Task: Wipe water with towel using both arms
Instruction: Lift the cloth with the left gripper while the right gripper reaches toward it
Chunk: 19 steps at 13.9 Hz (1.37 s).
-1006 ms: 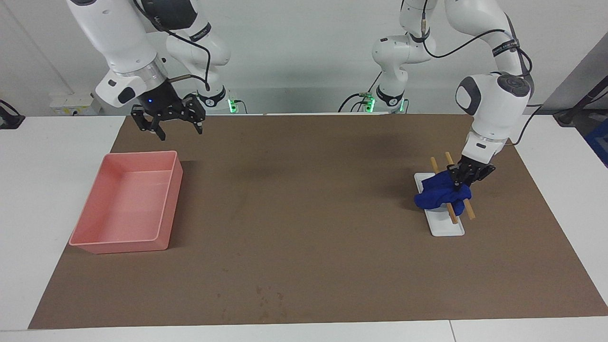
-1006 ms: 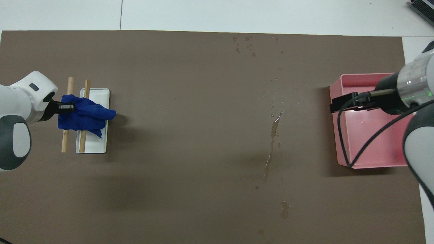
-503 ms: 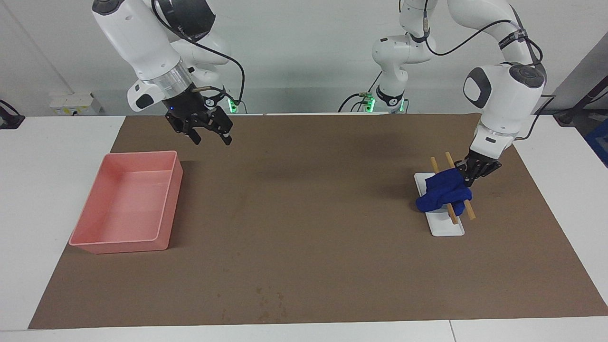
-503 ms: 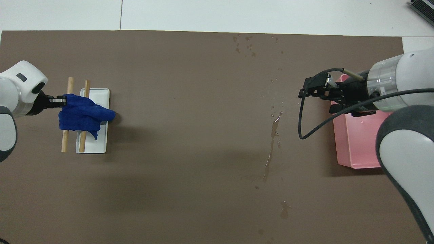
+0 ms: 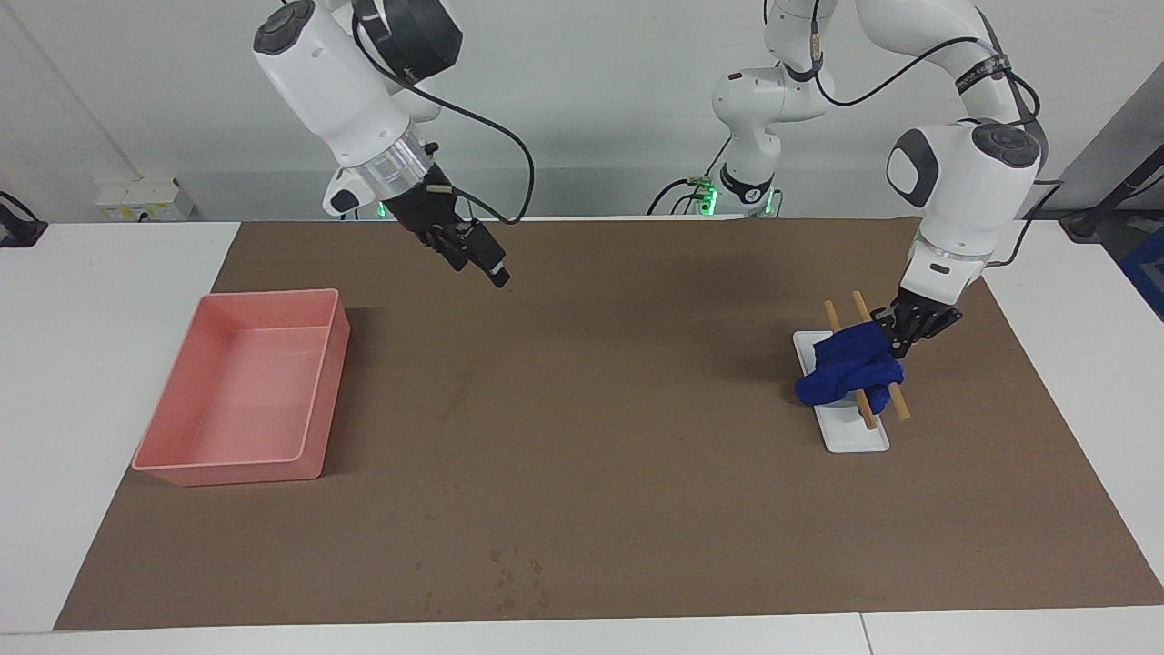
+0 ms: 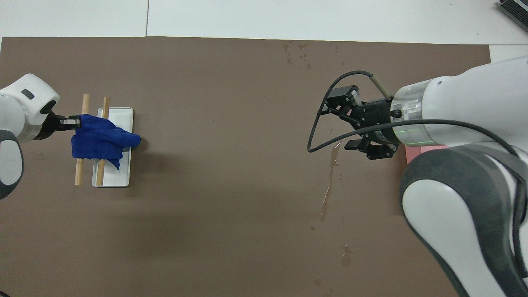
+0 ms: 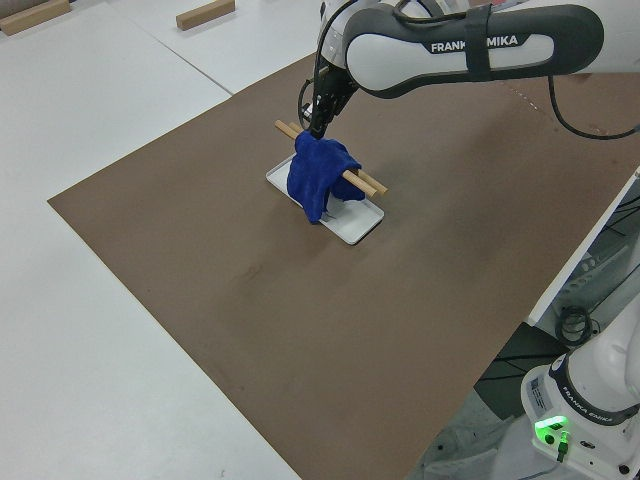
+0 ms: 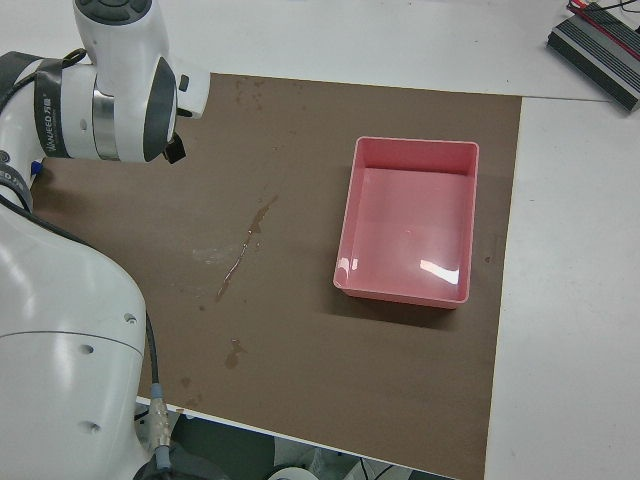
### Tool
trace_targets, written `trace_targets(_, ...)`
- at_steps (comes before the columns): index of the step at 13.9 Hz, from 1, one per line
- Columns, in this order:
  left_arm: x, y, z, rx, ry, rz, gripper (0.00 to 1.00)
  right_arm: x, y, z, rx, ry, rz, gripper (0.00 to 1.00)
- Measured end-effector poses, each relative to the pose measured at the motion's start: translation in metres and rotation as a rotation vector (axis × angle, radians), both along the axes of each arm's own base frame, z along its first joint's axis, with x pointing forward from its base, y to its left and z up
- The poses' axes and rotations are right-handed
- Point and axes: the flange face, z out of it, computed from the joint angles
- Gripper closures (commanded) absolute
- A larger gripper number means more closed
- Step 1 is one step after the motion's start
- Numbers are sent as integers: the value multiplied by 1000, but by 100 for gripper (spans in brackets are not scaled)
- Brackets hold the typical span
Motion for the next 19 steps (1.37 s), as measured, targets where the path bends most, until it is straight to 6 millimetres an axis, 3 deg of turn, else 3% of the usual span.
trace_targets(2, -3, -1, -14, 5, -15, -6, 1, -4, 18, -8, 57, 31, -81, 0)
trace_targets(3, -4, -1, -18, 5, -15, -6, 14, -4, 22, -8, 97, 54, -129, 0)
trace_targets(6, -5, -3, -21, -1, -17, 20, 81, -1, 28, -7, 208, 103, -278, 0)
trace_targets(8, -5, -4, -21, -4, -18, 30, 100, -3, 42, -7, 280, 119, -359, 0)
trace_targets(14, -5, -6, -18, -7, -24, 42, 100, -18, 102, -16, 446, 119, -522, 0)
trace_targets(16, -4, -6, -14, -23, -17, 100, 100, -18, 112, -26, 452, 120, -528, 0)
trace_targets(19, 1, -11, 16, -199, 30, 336, 100, -16, 119, -33, 471, 103, -556, 0)
